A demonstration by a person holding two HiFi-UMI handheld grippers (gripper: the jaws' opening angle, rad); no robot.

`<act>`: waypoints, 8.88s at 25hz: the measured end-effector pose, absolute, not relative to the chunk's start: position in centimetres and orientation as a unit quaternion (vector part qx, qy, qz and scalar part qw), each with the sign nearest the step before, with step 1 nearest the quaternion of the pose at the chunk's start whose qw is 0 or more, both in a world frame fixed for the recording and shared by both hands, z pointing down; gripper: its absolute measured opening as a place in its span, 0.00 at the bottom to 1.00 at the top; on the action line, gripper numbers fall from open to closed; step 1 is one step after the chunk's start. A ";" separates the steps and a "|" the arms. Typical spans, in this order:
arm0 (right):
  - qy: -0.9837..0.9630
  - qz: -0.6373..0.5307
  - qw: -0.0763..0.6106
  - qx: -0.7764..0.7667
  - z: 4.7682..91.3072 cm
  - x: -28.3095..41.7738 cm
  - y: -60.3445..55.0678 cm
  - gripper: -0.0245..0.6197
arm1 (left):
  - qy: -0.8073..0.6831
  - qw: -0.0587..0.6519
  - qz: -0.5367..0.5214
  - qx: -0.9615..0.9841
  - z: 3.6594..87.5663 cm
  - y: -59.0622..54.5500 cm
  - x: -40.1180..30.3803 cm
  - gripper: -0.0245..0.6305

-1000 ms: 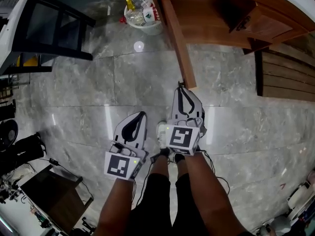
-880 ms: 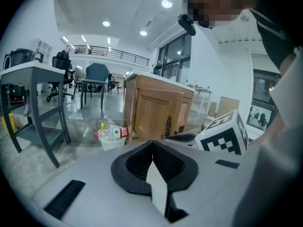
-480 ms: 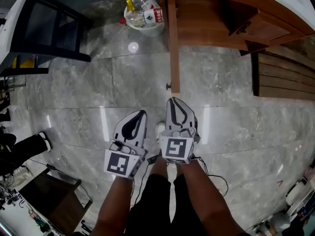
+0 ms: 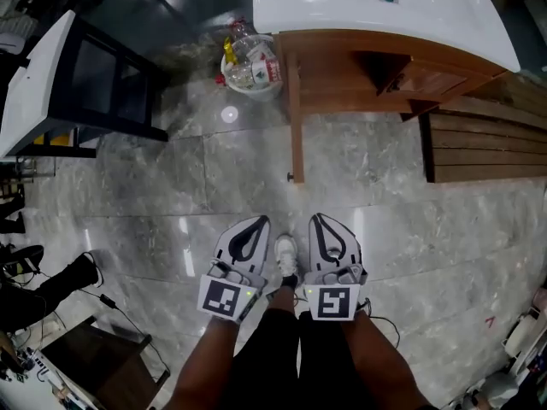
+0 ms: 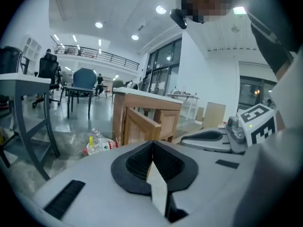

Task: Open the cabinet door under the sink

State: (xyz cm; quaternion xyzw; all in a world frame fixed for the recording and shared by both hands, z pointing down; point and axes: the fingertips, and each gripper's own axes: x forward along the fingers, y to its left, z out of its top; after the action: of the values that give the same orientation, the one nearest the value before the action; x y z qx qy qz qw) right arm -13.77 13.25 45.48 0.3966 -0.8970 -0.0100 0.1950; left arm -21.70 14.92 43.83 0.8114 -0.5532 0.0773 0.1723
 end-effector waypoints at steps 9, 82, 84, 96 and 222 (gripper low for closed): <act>-0.881 -0.009 0.117 0.459 31.2 -9.7 12.6 0.09 | -0.526 0.141 0.076 0.835 33.8 14.3 -19.3 0.07; -0.881 0.146 0.109 0.436 51.2 7.5 -13.7 0.09 | -0.359 0.130 0.099 0.919 53.4 -24.4 4.1 0.56; -0.881 0.149 0.109 0.435 51.2 7.7 -13.8 0.09 | -0.358 0.127 0.100 0.920 53.0 -24.6 4.1 0.56; -0.872 0.146 0.114 0.454 52.6 10.2 -13.3 0.09 | -0.367 0.137 0.101 0.914 53.0 -24.1 5.6 0.56; -0.911 -0.023 0.023 0.411 14.7 17.2 8.8 0.07 | -0.540 0.074 0.049 0.837 17.6 12.0 5.0 0.07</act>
State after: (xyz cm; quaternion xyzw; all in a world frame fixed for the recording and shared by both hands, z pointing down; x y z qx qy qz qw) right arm 17.24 8.76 14.70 0.4107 -0.9112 -0.0233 0.0231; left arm 5.00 11.98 17.62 0.8372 -0.5397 0.0485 0.0740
